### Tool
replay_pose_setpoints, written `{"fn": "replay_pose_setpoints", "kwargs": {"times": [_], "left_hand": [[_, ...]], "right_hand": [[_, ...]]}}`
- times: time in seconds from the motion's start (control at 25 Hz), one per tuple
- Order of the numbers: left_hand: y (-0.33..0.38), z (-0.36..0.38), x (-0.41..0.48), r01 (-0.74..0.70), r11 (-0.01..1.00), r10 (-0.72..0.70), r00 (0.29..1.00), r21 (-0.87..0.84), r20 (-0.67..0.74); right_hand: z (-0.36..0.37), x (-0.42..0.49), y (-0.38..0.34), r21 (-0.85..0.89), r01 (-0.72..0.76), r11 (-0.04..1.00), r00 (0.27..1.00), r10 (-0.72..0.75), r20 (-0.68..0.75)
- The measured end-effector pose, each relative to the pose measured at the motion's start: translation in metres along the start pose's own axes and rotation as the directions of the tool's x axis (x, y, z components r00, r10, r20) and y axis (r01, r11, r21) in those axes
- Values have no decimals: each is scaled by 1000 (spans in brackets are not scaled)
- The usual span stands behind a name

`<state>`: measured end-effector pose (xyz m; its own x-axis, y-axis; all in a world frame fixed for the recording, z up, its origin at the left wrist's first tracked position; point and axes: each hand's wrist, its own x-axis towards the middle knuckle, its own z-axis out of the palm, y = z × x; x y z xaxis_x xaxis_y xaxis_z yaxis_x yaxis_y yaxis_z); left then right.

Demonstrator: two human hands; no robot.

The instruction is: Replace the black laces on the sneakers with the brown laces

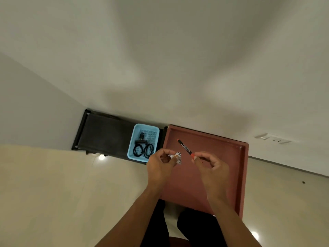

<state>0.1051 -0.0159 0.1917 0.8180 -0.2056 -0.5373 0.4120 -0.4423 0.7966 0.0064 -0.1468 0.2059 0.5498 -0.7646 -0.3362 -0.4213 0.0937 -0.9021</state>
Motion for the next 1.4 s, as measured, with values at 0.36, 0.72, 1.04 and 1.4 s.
{"fn": "replay_pose_setpoints", "kwargs": {"times": [0.36, 0.72, 1.04, 1.4], "left_hand": [[-87, -73, 103, 136, 990, -142, 978, -45, -152], [-191, -72, 224, 272, 962, -266, 937, -5, -225], [-224, -62, 260, 312, 950, -299, 923, 16, -243], [-213, -57, 247, 266, 959, -237, 940, 93, -247]], "right_hand": [[154, 50, 57, -185, -42, 982, 990, 66, 124], [275, 114, 150, -296, 96, 950, 995, -88, 40], [314, 117, 191, -321, 193, 927, 981, -185, 53], [323, 113, 201, -468, 256, 846, 962, -172, 214]]}}
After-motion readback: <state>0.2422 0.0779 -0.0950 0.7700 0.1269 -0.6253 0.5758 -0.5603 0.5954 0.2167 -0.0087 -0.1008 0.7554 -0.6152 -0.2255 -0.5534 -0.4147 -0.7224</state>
